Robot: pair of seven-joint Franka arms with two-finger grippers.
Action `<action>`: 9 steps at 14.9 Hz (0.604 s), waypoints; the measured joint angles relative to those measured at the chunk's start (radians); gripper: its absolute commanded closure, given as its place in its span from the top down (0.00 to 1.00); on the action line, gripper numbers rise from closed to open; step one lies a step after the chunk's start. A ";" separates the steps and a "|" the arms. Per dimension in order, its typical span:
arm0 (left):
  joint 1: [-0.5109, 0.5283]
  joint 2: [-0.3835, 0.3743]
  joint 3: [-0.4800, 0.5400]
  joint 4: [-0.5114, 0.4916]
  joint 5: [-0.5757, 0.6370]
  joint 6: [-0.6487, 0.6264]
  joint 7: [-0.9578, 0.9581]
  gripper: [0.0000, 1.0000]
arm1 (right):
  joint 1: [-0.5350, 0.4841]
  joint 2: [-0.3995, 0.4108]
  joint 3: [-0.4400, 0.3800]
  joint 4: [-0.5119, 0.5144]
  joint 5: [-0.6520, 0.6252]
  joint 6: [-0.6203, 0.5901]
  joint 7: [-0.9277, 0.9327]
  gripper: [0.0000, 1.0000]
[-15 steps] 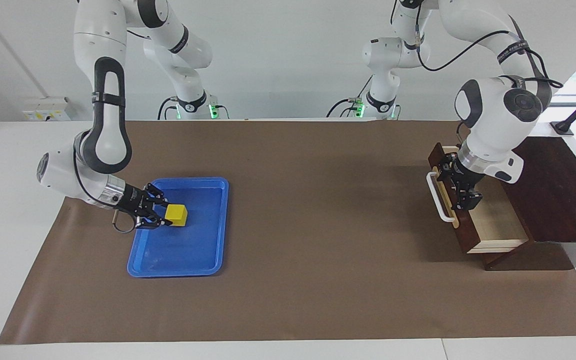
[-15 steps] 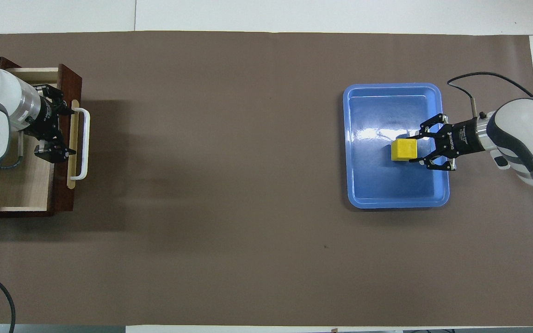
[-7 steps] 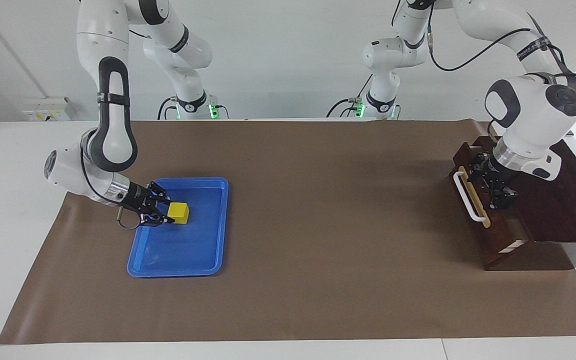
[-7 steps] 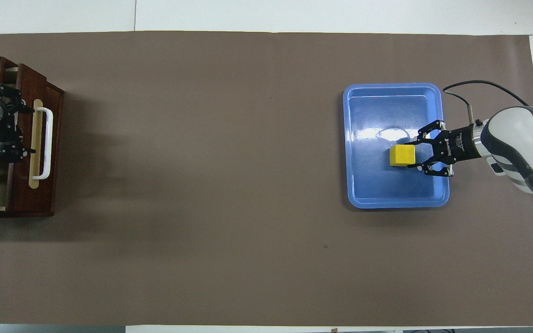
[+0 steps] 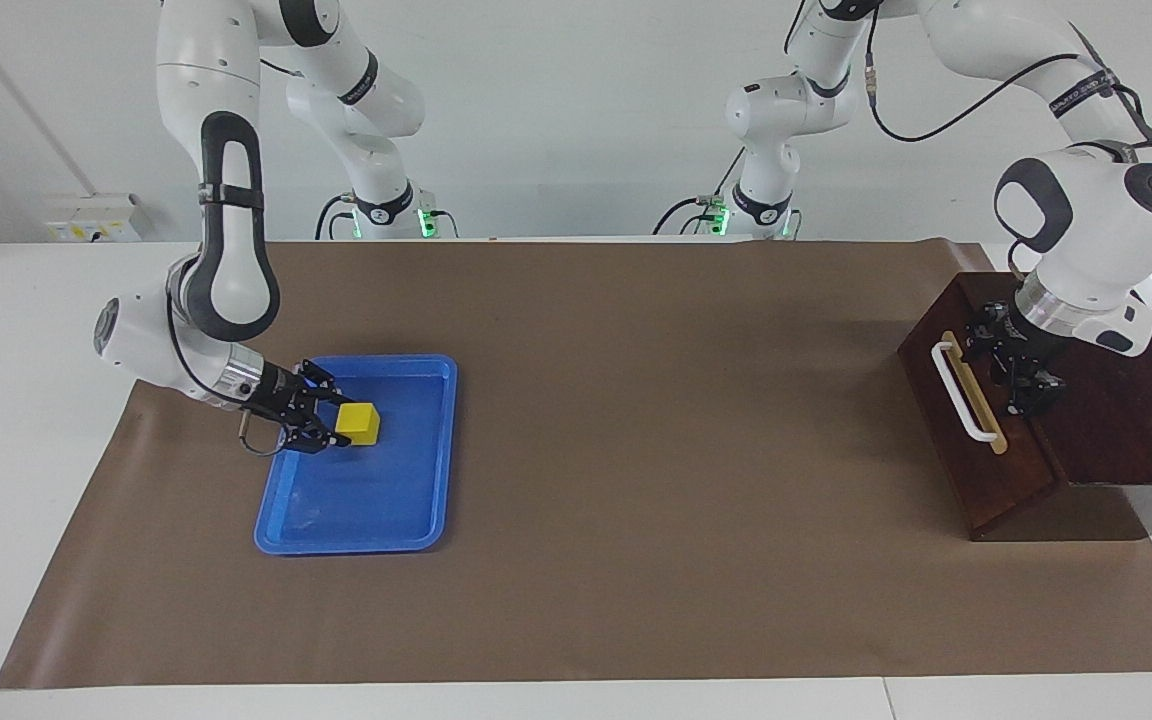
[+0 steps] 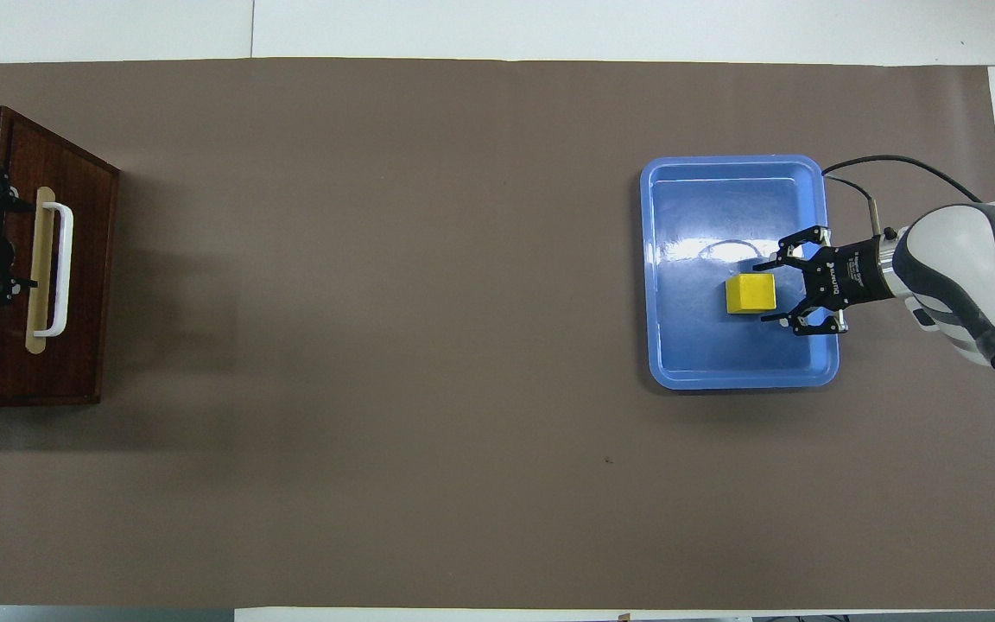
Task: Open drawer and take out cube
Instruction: 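Lower the cube into the blue tray while the left gripper closes drawer, then open the right gripper and withdraw it from the blue tray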
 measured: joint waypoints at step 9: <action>0.003 -0.001 -0.003 0.003 0.002 -0.001 0.028 1.00 | 0.027 -0.119 0.001 0.073 -0.019 -0.115 0.005 1.00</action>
